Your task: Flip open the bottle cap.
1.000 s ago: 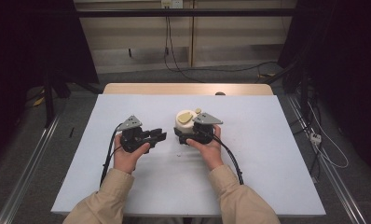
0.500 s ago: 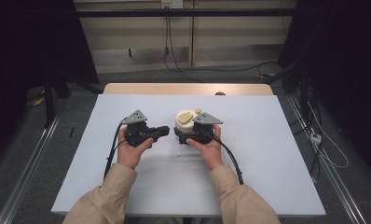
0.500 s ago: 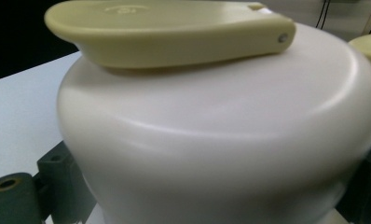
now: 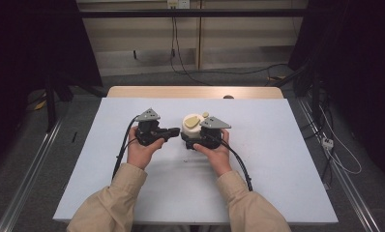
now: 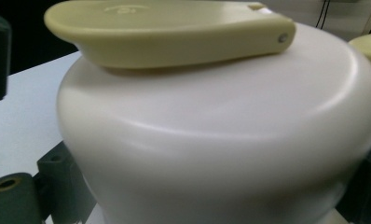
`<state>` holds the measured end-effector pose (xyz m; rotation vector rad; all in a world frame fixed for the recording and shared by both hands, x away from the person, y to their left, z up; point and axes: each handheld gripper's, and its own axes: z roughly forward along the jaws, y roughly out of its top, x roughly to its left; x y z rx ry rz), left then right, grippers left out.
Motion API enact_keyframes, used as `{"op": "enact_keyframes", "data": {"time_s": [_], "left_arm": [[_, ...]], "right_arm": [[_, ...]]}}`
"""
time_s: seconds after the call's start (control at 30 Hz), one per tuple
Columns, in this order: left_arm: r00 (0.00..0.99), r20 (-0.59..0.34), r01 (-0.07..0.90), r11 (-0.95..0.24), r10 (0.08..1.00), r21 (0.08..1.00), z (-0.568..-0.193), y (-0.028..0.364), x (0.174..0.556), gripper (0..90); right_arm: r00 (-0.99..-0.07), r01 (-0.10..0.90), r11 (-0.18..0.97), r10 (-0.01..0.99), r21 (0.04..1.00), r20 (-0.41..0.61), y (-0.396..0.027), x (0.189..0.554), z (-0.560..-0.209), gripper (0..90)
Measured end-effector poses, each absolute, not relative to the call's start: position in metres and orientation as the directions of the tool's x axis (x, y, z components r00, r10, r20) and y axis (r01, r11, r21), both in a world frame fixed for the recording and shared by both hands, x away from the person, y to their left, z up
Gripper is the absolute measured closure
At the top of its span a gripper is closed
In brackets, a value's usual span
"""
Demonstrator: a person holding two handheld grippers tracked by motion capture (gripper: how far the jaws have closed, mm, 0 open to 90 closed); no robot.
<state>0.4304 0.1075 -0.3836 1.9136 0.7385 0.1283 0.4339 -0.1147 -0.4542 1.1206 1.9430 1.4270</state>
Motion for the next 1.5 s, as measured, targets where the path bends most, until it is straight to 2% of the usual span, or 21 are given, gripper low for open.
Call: {"op": "enact_keyframes", "data": {"time_s": [0.57,1.5], "left_arm": [[0.811,-0.192,0.421,-0.323,0.553,0.848,-0.384,0.094,0.436,90.0],[0.805,-0.175,0.422,-0.341,0.566,0.840,-0.374,0.083,0.439,90.0]], "right_arm": [[-0.550,0.332,0.121,0.831,0.936,0.087,-0.115,0.434,-0.454,6.4],[-0.548,0.332,0.121,0.832,0.936,0.086,-0.114,0.434,-0.454,6.3]]}}
